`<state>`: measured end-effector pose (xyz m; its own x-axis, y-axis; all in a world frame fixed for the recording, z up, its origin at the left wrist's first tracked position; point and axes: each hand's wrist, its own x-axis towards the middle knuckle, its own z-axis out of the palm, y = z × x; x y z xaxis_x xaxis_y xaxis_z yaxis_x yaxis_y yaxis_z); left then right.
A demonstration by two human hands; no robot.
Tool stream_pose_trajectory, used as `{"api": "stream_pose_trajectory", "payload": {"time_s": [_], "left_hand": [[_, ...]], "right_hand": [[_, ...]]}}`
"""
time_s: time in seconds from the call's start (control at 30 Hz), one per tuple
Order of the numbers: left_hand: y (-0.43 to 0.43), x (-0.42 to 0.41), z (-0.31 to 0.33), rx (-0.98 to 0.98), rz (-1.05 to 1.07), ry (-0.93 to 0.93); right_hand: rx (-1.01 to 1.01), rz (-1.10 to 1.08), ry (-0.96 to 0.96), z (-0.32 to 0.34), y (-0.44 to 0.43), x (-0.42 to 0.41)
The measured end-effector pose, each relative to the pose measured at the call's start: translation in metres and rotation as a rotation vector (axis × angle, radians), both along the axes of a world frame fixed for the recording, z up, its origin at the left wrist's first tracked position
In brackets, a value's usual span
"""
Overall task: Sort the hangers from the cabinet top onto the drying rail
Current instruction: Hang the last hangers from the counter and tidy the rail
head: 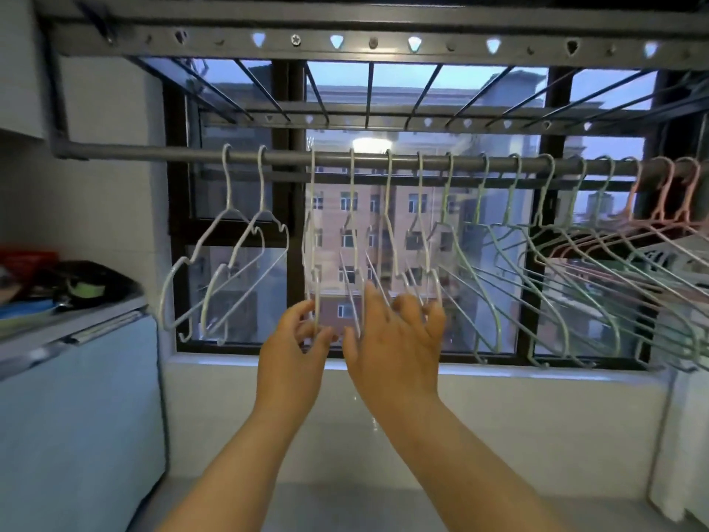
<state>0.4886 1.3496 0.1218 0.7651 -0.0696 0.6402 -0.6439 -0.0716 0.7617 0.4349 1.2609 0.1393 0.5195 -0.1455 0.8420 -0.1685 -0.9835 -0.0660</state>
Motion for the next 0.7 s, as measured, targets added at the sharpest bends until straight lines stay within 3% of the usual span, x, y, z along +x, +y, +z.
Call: {"api": "stream_pose_trajectory", "payload": {"time_s": [0.37,0.53,0.7], "left_hand": [[0.034,0.008,0.007,-0.014,-0.021,-0.033],[0.035,0.006,0.008,-0.009,0.010,-0.024],[0.033,-0.013,0.009,-0.044,0.074,-0.271]], "right_hand": [[0.080,0.093,0.000,-0.005,0.023,0.018],[0.017,-0.105,-0.046,0.004,0.031,0.009],[-0.032,-0.080,-0.243,0.001,0.030,-0.006]]}}
